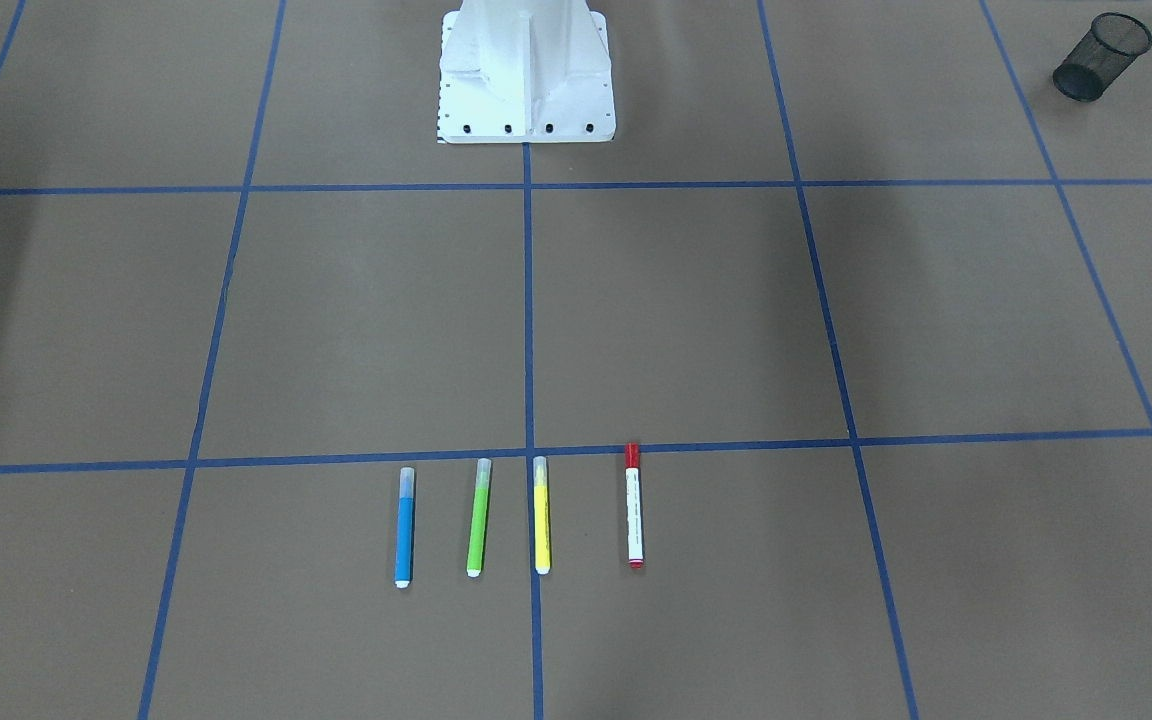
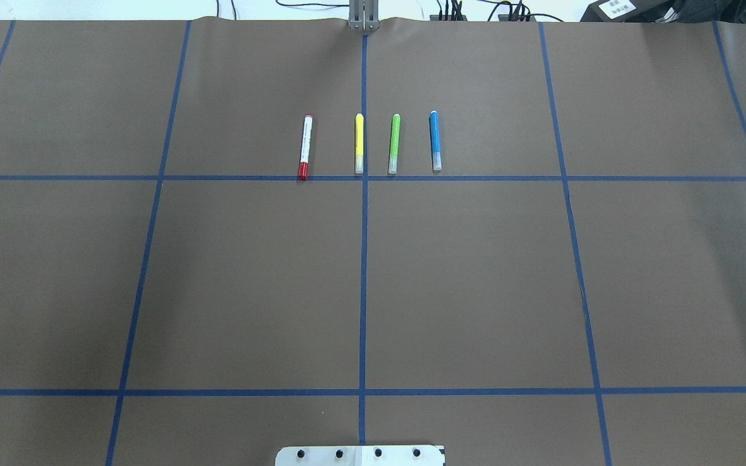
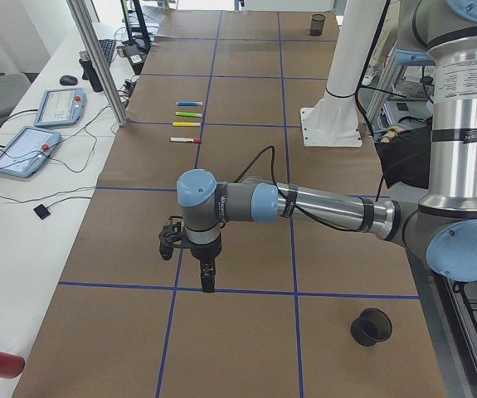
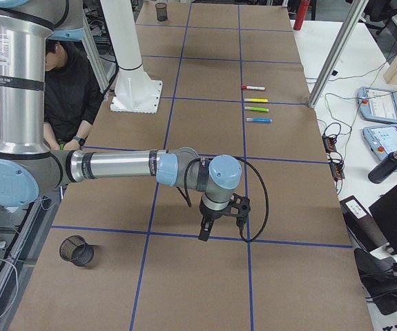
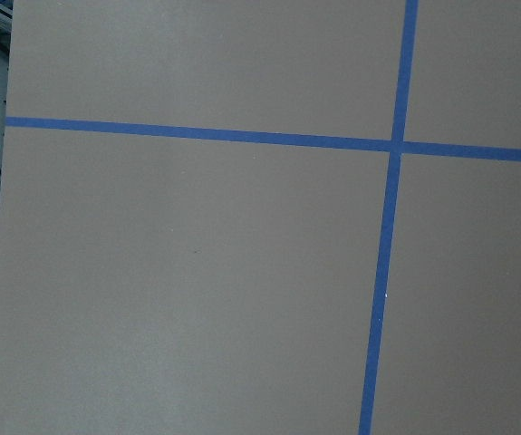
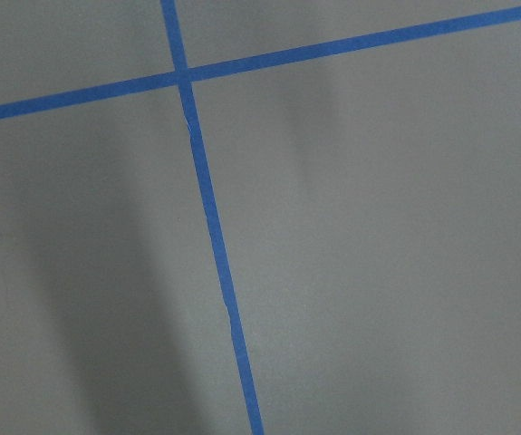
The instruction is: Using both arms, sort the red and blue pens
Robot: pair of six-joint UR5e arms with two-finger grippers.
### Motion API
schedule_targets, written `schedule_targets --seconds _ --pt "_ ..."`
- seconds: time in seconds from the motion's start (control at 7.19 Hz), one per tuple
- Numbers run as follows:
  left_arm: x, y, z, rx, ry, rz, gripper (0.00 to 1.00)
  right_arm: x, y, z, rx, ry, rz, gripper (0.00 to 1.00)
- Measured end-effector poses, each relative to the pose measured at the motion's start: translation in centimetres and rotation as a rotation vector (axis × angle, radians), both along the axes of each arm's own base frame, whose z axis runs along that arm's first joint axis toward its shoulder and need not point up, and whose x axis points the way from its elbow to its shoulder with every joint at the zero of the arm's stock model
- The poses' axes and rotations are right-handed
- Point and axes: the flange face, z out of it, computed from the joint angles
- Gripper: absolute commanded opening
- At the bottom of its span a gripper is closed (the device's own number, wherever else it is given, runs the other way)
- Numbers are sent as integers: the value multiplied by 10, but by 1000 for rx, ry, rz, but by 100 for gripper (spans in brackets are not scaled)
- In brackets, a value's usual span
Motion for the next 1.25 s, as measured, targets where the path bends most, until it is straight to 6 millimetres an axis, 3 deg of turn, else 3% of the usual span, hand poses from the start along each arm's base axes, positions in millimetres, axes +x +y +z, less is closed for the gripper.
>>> schedule_targets --seconds 1.25 --pt "1 -5 -11 21 8 -6 100 0 -8 -10 45 2 4 100"
